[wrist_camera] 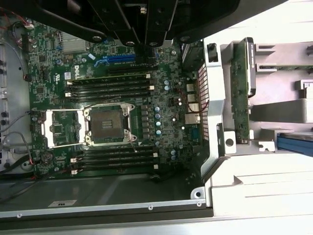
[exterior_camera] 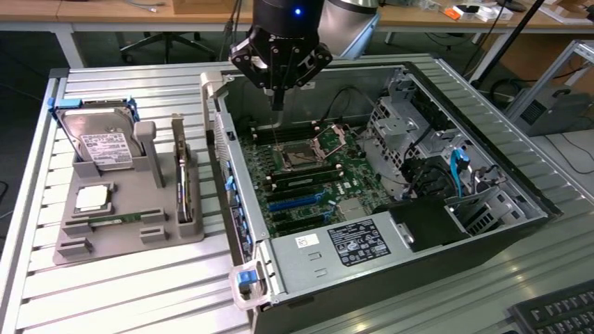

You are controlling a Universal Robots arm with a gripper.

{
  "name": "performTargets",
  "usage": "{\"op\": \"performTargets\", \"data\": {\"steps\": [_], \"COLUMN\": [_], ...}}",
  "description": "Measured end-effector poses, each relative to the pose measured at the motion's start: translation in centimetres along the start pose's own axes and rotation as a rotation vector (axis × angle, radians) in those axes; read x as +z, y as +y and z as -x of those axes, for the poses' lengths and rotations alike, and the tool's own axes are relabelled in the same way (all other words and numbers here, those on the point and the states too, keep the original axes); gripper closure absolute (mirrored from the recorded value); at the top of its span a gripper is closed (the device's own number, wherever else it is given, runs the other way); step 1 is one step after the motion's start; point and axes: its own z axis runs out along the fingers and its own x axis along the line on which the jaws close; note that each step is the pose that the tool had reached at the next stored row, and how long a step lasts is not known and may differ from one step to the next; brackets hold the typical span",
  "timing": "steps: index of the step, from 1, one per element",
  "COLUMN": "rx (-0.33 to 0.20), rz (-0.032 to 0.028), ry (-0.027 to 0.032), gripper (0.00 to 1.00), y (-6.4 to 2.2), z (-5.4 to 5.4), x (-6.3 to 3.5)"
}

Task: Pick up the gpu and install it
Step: 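Reach for the gpu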

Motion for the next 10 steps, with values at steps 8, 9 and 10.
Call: {"op": "performTargets", "data": {"steps": [8,9,10], "rx": [0.000,0.000,0.000], "rz": [0.0000,0.0000,-0.0001], "ry": [0.0000,0.0000,0.0000], "gripper": [0.90,0.90,0.90], "y": [-0.02,-0.02,-0.02], "z": [-0.22,-0.25,-0.28], "x": [0.01,0.01,0.01]}}
